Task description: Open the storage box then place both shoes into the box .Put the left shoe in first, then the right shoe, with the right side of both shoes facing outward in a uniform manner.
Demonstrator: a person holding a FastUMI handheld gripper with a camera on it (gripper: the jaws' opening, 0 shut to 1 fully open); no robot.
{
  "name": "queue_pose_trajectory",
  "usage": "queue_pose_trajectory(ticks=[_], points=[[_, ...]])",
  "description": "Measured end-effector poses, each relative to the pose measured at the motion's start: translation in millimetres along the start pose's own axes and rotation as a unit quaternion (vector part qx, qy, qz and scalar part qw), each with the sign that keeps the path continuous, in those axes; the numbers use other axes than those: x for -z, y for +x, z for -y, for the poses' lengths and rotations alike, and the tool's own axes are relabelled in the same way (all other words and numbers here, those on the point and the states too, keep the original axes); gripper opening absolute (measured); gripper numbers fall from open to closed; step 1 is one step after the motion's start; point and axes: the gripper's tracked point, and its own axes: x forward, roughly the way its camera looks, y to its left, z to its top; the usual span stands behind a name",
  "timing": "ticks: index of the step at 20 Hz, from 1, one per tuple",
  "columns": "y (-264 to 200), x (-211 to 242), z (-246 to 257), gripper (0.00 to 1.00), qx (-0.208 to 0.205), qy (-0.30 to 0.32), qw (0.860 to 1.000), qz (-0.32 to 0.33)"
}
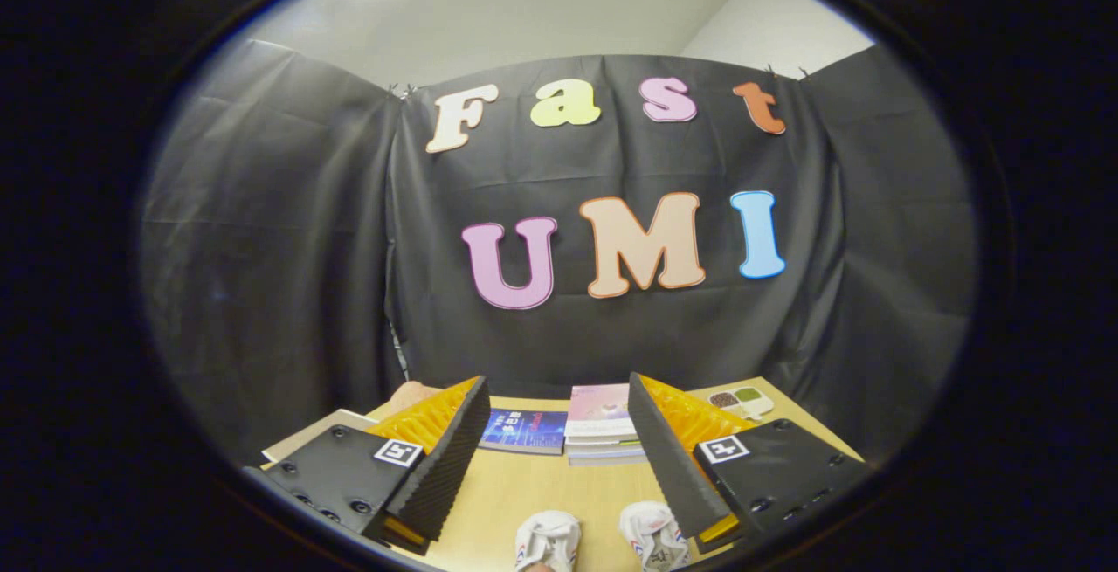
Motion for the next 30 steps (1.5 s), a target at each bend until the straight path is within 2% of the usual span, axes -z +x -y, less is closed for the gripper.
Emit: queue_pose_trajectory(ticks=[4,9,12,14,17,20,24,30], points=[[-6,0,-7,0.99,-0.008,-0.006,1.0,-0.001],[-15,13,-30,0.99,-0.036,0.026,0.999,-0.01],[-21,26,-63,0.97,-0.075,0.099,0.992,-0.013],[-25,39,-84,0.96,-0.104,0.167,0.98,-0.018],[-31,63,-106,0.95,-0.123,0.281,0.951,-0.026],[-37,111,-120,0.97,-0.105,0.382,0.917,-0.048],[-55,175,-134,0.97,-0.058,0.506,0.858,-0.07],[-55,227,-175,0.97,-0.02,0.627,0.773,-0.092]])
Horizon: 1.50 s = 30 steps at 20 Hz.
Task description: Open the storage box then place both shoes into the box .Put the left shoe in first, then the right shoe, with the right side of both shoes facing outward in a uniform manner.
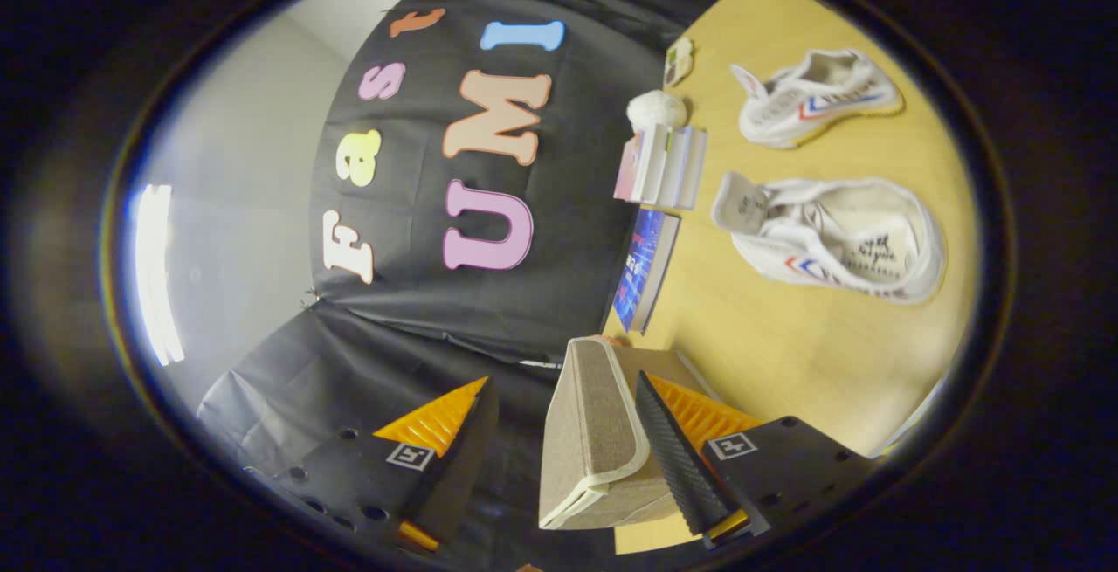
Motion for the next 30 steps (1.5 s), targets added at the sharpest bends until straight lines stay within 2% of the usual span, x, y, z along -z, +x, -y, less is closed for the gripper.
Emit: queue_pose_trajectory(ticks=[5,13,18,24,29,30], points=[[13,22,26,0.97,0.028,0.032,0.999,0.015],[42,33,57,0.97,0.028,0.139,0.989,0.032],[57,53,55,0.86,0.01,0.17,0.985,0.016],[62,41,52,0.72,-0.01,0.202,0.978,0.052],[67,49,63,0.2,0.001,0.193,0.98,0.04],[62,47,61,0.2,-0.009,0.188,0.981,0.047]])
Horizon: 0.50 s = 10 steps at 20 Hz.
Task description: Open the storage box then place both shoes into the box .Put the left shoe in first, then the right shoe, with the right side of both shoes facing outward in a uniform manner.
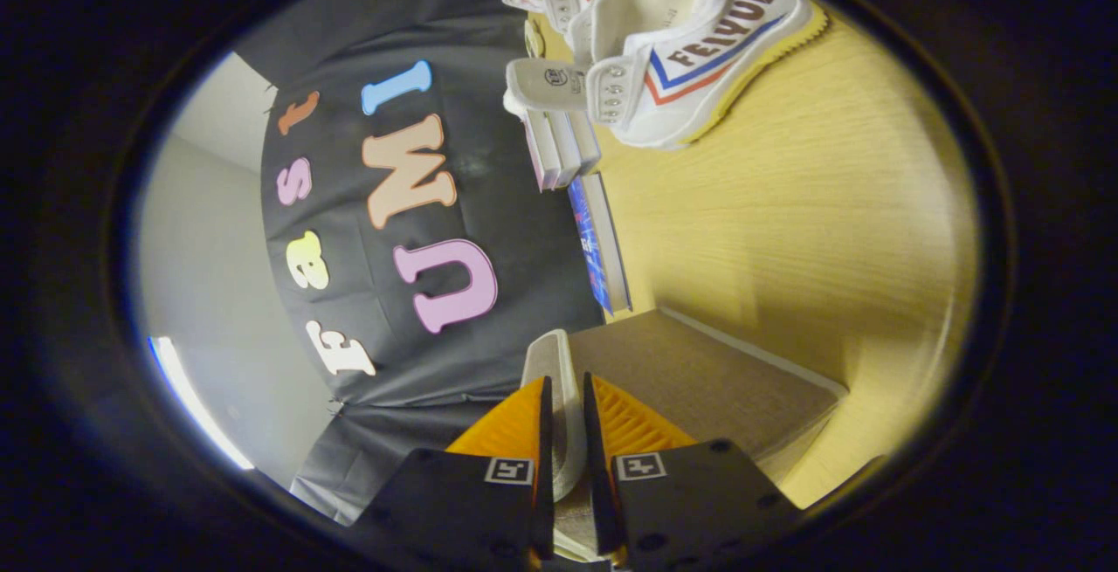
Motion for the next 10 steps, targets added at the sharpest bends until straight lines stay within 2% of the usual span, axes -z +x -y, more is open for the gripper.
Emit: queue_pose_trajectory(ticks=[1,2,8,10], points=[[12,-10,-9,0.11,-0.017,-0.001,1.0,0.017],[17,-12,-13,0.03,-0.012,-0.013,1.0,0.019],[-8,-10,-54,0.03,-0.04,-0.05,0.998,0.012],[-14,3,-73,0.03,-0.057,-0.073,0.996,0.0]])
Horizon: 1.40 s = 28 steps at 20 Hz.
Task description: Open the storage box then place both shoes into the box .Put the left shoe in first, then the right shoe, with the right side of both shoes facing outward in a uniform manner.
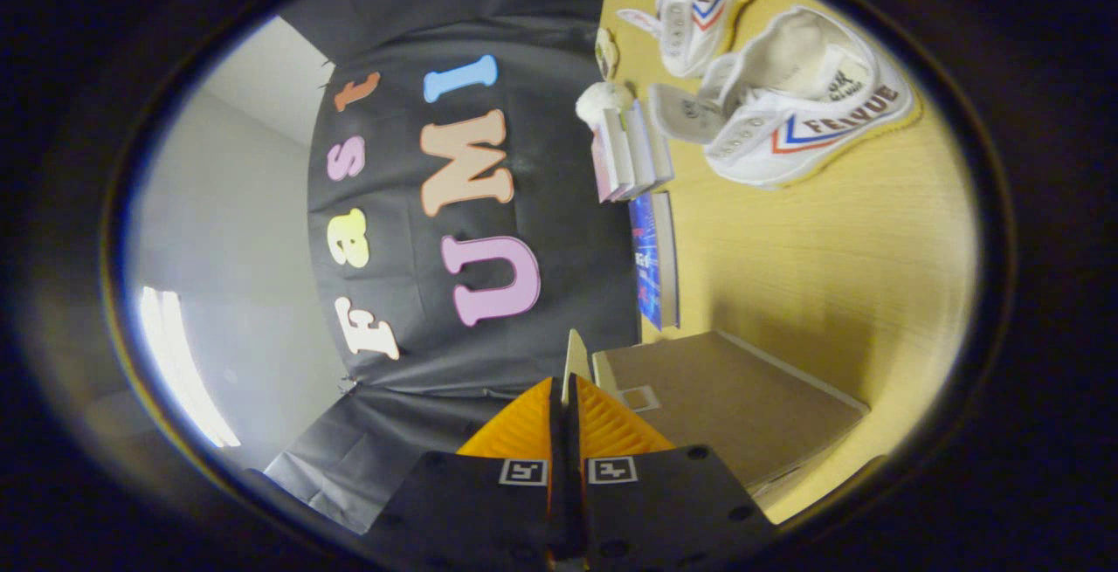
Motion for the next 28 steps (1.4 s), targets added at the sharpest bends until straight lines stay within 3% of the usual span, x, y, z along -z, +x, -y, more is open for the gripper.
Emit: queue_pose_trajectory(ticks=[5,10,17,23,25,26,28], points=[[6,34,-67,0.03,-0.039,-0.044,0.998,-0.028],[10,87,-102,0.03,-0.057,-0.035,0.996,-0.055],[15,173,-105,0.03,-0.044,-0.036,0.993,-0.106],[12,236,-87,0.03,-0.007,-0.087,0.982,-0.168],[8,252,-86,0.07,0.005,-0.123,0.973,-0.193],[5,253,-84,0.2,0.006,-0.145,0.968,-0.204],[-5,253,-76,0.32,0.026,-0.2,0.952,-0.229]])
